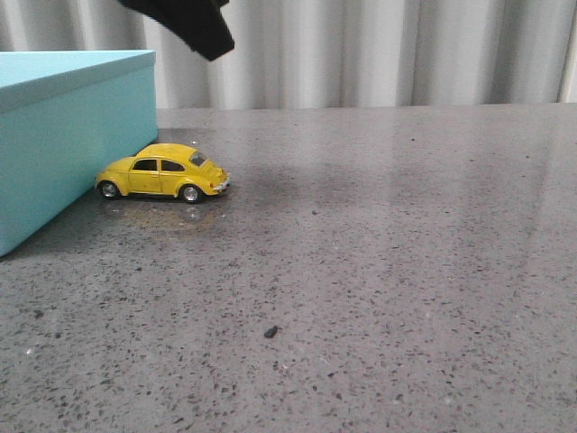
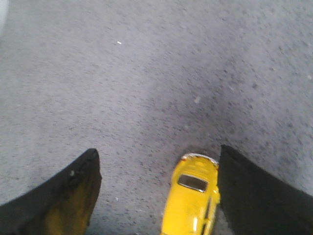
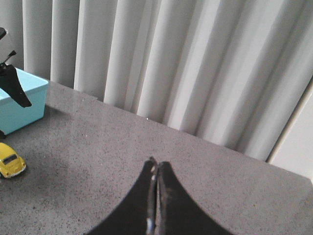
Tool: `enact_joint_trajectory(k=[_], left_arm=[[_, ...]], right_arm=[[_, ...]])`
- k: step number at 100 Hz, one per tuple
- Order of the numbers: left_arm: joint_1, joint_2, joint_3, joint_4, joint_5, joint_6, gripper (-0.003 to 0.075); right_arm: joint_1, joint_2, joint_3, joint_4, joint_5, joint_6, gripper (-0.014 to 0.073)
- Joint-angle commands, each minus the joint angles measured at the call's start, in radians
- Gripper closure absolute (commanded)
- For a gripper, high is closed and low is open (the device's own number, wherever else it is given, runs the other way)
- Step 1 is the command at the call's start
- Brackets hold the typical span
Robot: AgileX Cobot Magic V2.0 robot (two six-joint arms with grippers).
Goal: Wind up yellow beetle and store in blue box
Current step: 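Lower the left gripper onto the beetle beside the box and grasp it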
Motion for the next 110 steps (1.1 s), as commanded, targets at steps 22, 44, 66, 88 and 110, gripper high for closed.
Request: enact_joint_trajectory(k=[22, 44, 66, 88, 110], left_arm=[[-0.005, 0.044, -0.034, -0.045, 0.12, 0.178, 0.0269], [0.005, 0.077, -0.034, 0.009, 0.073, 0.178, 0.0269], [0.049, 0.091, -0.034, 0.042, 0.132, 0.175, 0.0269], [0.067, 0.098, -0.034, 0.057, 0.129, 0.17, 0.0256], [0.092, 0.12, -0.024, 0.03, 0.128, 0.169, 0.0257]], right_arm=[[0.003, 0.008, -0.024, -0.025, -0.067, -0.008, 0.0646], [0.021, 0.008, -0.023, -0.025, -0.056, -0.008, 0.0646], [0.024, 0.008, -0.019, -0.025, -0.038, -0.008, 0.0646], [0.024, 0.008, 0.012, -0.025, -0.036, -0.008, 0.0646], [0.024, 0.008, 0.014, -0.025, -0.061, -0.008, 0.0646]])
